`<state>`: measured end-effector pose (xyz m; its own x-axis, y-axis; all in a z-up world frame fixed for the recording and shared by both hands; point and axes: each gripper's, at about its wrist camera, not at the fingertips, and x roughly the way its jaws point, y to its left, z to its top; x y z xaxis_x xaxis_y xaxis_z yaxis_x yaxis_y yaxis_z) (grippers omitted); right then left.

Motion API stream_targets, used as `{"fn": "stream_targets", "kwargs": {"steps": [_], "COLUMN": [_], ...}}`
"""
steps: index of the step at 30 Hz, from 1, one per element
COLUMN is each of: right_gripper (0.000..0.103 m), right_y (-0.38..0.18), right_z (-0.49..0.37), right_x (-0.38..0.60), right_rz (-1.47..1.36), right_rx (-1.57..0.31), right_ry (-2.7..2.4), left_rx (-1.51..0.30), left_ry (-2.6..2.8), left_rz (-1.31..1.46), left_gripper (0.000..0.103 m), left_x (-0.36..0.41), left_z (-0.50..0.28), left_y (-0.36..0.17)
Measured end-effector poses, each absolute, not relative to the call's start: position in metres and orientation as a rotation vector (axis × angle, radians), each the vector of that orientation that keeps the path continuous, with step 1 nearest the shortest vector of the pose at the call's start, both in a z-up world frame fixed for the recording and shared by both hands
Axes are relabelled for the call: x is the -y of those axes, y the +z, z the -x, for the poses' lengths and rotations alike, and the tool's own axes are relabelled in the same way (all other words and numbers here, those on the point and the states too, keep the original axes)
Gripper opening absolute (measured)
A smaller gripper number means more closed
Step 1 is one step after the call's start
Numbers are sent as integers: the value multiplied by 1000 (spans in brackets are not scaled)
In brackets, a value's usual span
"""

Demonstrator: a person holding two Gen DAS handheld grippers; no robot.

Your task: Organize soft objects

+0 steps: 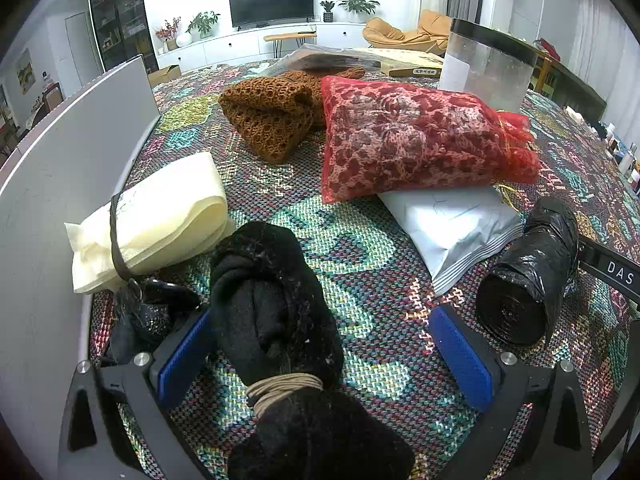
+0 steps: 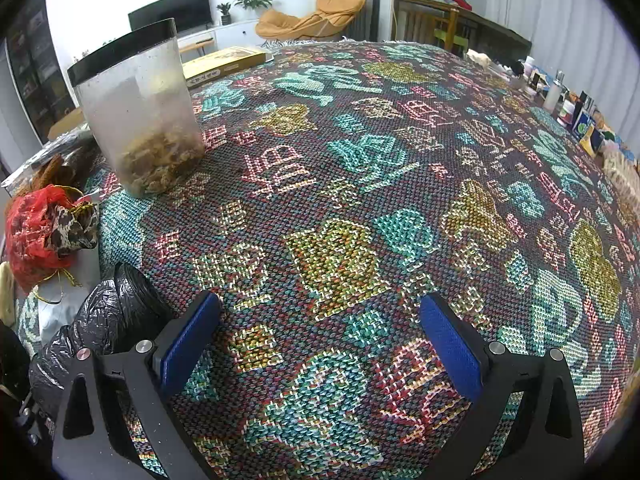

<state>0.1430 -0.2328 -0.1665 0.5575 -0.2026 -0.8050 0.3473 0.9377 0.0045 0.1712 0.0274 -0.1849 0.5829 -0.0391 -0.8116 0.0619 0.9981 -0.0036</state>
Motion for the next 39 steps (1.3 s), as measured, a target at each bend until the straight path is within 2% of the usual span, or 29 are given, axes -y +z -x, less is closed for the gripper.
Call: {"fn": "stream_targets", "kwargs": {"steps": [39], "right_gripper": [101], "right_y": [-167], "right_z": [-143], "right_x": [233], "right_rz": [-170], "right_rx": [-925], "right_ry": [-327], "left_rx": [-946], "left_ry": [-60], "left_rz": [-24], "left_gripper": [103], "left_x": [-27], "left_z": [-166], "left_y": [-184]}}
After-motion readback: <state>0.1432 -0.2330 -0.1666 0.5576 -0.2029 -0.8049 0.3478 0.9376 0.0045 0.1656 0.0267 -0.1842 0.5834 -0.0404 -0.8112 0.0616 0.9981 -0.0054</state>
